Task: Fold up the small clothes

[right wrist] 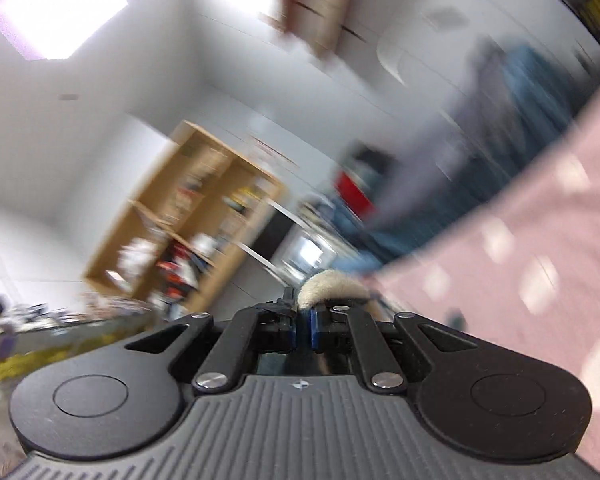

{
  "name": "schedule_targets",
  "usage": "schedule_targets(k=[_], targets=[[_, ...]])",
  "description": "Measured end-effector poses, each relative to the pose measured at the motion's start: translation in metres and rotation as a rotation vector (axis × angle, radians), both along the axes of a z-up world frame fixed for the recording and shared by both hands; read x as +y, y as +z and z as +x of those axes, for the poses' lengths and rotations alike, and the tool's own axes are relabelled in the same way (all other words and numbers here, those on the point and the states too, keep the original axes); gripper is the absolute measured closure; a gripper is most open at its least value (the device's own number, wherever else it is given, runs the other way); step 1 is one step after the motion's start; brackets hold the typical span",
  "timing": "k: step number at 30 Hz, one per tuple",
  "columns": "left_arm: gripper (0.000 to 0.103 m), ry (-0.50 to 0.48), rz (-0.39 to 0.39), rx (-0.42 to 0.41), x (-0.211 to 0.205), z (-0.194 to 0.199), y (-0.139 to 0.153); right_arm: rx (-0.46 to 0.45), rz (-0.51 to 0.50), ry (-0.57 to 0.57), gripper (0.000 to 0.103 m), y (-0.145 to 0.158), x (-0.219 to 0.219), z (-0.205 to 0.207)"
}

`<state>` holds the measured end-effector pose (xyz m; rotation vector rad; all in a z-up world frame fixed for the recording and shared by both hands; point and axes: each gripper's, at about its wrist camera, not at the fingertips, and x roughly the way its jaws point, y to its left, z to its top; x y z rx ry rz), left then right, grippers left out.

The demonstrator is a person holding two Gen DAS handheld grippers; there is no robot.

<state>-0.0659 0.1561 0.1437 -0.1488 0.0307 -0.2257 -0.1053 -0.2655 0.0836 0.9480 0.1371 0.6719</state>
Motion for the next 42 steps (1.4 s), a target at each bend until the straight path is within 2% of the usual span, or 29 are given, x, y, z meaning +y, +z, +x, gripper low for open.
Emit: schedule_targets(k=[4,6,9,12,15,17,19,22,24,25,26,27,28,29,30,32,35,38,40,42], targets=[[0.094,-0.015,-0.035,-0.203,-0.011,-0.052,0.057,-0.208,0.030,-0.056,0.092,0.069,-0.019,-0.070],[0.094,-0.029,-0.035,-0.284,-0.021,-0.076,0.078,-0.324,-0.031,-0.099,0.092,0.103,-0.023,-0.101],[0.094,-0.026,0.003,-0.360,-0.043,-0.097,0.107,-0.424,-0.122,-0.161,0.092,0.146,-0.028,-0.126],[0.093,-0.007,0.029,-0.385,-0.060,-0.092,0.123,-0.430,-0.167,-0.226,0.092,0.164,-0.037,-0.116],[0.091,0.003,0.067,-0.318,-0.082,-0.053,0.116,-0.374,-0.260,-0.332,0.092,0.160,-0.039,-0.081],[0.091,0.025,0.120,-0.244,-0.100,-0.010,0.100,-0.286,-0.317,-0.373,0.092,0.135,-0.041,-0.041],[0.091,0.051,0.169,-0.168,-0.119,0.048,0.076,-0.166,-0.403,-0.415,0.092,0.102,-0.040,0.018],[0.091,0.039,0.224,0.007,-0.150,0.148,0.023,0.008,-0.479,-0.453,0.092,0.036,-0.044,0.113],[0.091,0.020,0.259,0.152,-0.166,0.202,-0.019,0.179,-0.530,-0.437,0.081,-0.009,-0.050,0.170],[0.091,-0.008,0.229,0.213,-0.164,0.218,-0.041,0.253,-0.578,-0.444,0.079,-0.029,-0.051,0.187],[0.083,-0.042,0.180,0.267,-0.164,0.225,-0.060,0.340,-0.588,-0.457,0.064,-0.049,-0.057,0.197],[0.064,-0.083,0.142,0.311,-0.162,0.227,-0.078,0.418,-0.549,-0.456,0.042,-0.068,-0.064,0.198],[0.052,-0.114,0.127,0.346,-0.159,0.224,-0.094,0.457,-0.489,-0.432,0.029,-0.086,-0.073,0.193],[0.032,-0.130,0.125,0.375,-0.155,0.215,-0.111,0.473,-0.441,-0.395,0.007,-0.102,-0.079,0.185],[0.025,-0.151,0.121,0.404,-0.149,0.205,-0.126,0.487,-0.432,-0.359,0.004,-0.115,-0.081,0.175],[0.022,-0.219,0.115,0.473,-0.136,0.176,-0.157,0.503,-0.480,-0.305,0.004,-0.130,-0.077,0.149],[0.021,-0.249,0.121,0.578,-0.116,0.125,-0.197,0.470,-0.562,-0.211,0.004,-0.132,-0.061,0.093],[0.021,-0.221,0.148,0.623,-0.100,0.076,-0.220,0.431,-0.669,-0.164,0.004,-0.125,-0.040,0.037],[0.021,-0.178,0.209,0.634,-0.094,0.050,-0.233,0.416,-0.743,-0.130,0.004,-0.123,-0.026,0.006],[0.020,-0.099,0.272,0.621,-0.083,0.027,-0.235,0.383,-0.884,-0.106,0.004,-0.123,-0.009,-0.018]])
